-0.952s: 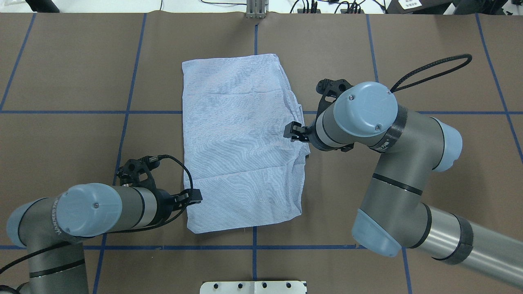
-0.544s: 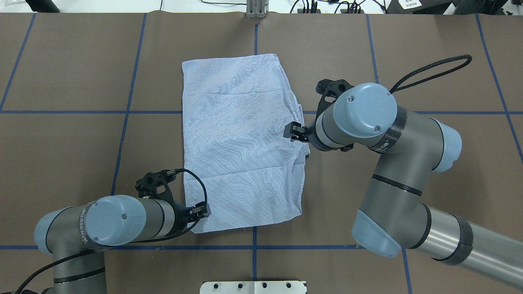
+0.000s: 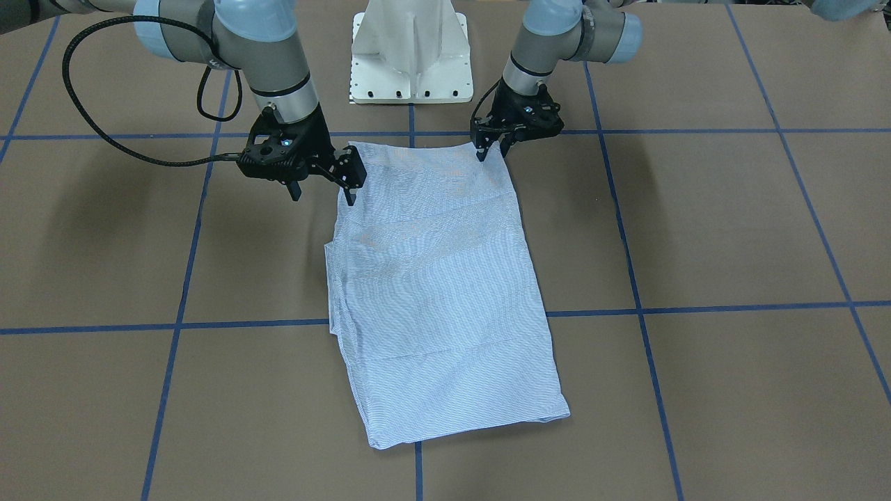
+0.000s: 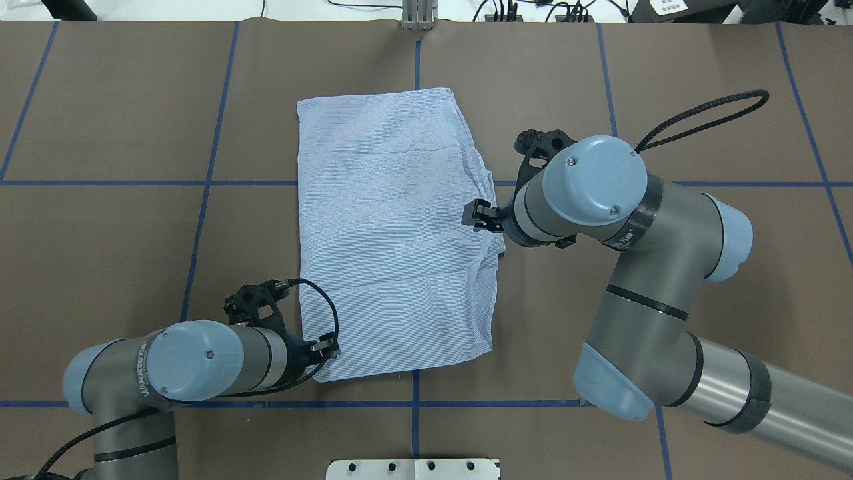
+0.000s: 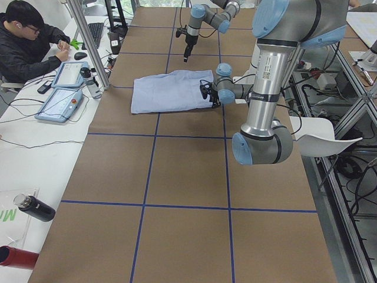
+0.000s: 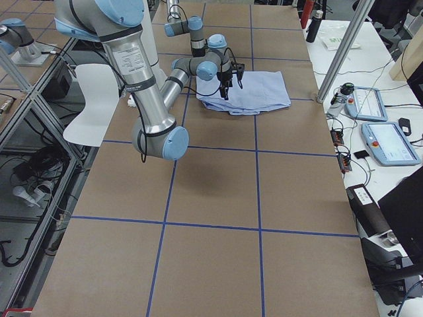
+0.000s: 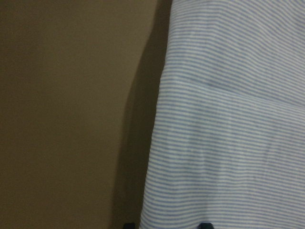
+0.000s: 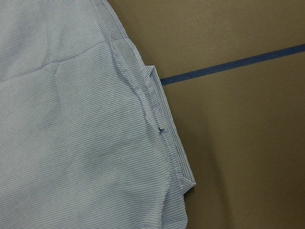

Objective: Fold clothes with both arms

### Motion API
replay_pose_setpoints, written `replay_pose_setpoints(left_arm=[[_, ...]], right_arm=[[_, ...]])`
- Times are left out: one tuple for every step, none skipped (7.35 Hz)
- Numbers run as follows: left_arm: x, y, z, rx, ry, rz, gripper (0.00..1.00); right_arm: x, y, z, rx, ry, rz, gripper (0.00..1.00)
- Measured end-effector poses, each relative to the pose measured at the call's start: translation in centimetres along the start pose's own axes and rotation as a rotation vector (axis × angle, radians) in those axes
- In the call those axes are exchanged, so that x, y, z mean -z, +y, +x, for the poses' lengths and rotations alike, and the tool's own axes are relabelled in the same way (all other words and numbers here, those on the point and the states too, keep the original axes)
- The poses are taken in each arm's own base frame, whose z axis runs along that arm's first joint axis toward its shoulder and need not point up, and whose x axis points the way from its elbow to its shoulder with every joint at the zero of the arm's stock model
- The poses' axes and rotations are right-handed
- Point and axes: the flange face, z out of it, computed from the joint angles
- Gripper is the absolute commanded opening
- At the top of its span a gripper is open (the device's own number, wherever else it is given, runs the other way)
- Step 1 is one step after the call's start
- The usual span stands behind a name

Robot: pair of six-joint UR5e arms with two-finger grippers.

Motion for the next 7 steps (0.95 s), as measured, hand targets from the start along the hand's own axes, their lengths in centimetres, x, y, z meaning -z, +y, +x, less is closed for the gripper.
replay_pose_setpoints(left_arm=[[0.0,0.0,0.0,0.0,0.0,-0.001,0.0],[0.0,0.0,0.0,-0.001,0.001,-0.002,0.0],[0.1,0.1,0.1,-0.001,0.003,-0.003,0.0],[0.1,0.1,0.3,0.0,0.005,-0.003,0.0],[0.2,0.1,0.4,0.0,0.007,-0.003,0.0],[0.2,0.1,0.4,0.001,0.008,-0.003,0.0],[0.2,0.1,0.5,0.001,0.009,-0.002,0.0]], right_arm=[[0.0,0.3,-0.3,-0.025,-0.002,-0.004,0.97],[-0.1,0.9,-0.7,-0.075,-0.005,-0.012,0.95],[-0.2,1.5,-1.4,-0.145,-0.007,-0.021,0.94],[-0.4,2.3,-2.4,-0.22,0.001,-0.033,0.94],[-0.7,3.3,-3.7,-0.308,0.022,-0.046,0.94],[-1.2,4.7,-4.9,-0.405,0.044,-0.061,0.94],[-2.0,6.4,-5.6,-0.483,0.066,-0.074,0.94]])
